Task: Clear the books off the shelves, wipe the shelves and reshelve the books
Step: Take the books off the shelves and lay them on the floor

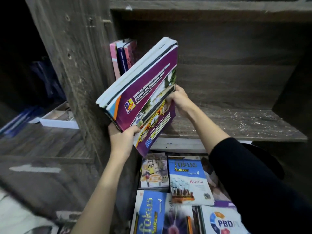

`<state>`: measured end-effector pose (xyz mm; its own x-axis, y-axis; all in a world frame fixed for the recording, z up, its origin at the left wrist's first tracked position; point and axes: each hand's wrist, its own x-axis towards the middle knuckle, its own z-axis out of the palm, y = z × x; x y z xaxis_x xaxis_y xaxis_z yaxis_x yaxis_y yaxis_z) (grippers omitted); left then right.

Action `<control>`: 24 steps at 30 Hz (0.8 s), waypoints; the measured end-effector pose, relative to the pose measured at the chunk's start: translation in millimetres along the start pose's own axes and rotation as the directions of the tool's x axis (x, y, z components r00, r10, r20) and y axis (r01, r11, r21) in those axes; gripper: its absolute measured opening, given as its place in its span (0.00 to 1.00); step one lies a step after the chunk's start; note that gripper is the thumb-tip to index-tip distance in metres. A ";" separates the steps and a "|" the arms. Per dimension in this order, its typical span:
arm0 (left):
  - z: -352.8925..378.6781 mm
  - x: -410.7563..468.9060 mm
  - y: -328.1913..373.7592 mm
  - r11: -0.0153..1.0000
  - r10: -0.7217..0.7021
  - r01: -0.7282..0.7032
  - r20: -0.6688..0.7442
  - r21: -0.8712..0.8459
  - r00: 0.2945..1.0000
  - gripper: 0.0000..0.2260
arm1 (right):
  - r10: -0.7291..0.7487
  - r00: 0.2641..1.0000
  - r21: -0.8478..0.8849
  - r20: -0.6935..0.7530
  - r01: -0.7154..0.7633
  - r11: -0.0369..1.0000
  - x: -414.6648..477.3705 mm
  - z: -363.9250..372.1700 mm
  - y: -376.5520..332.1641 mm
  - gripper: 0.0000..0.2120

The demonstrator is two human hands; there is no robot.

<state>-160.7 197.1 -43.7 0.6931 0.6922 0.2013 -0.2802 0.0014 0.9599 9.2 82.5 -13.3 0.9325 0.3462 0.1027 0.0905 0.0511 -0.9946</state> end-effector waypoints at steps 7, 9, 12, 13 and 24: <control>-11.0 1.0 -7.7 0.999 -0.040 0.044 0.212 -0.014 0.977 0.12 | -0.108 0.917 0.051 -0.385 0.138 0.989 -74.6 -21.8 25.2 0.15; -10.0 -2.7 -7.1 0.997 -0.072 0.065 0.333 0.032 0.940 0.09 | -0.082 0.876 0.054 -0.475 0.122 0.991 -101.5 -30.2 38.9 0.14; -7.2 -11.2 -14.3 0.982 -0.165 0.097 0.493 0.160 0.854 0.14 | 0.018 0.822 0.095 -0.569 0.044 0.994 -136.2 -44.8 72.0 0.14; -5.7 -14.8 -18.1 0.971 -0.207 0.107 0.539 0.212 0.817 0.17 | 0.052 0.807 0.099 -0.589 0.008 0.995 -147.4 -50.0 85.4 0.14; -19.0 -17.2 -127.7 0.648 -0.762 0.430 0.541 0.629 0.357 0.16 | 0.437 0.696 0.132 -0.569 -0.448 0.884 -216.0 -52.0 211.4 0.16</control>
<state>-149.5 198.7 -173.4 0.8198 -0.1444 -0.5542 0.5342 -0.1559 0.8308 -155.0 -30.2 -246.5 0.8877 -0.2701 -0.3729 -0.3837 0.0139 -0.9234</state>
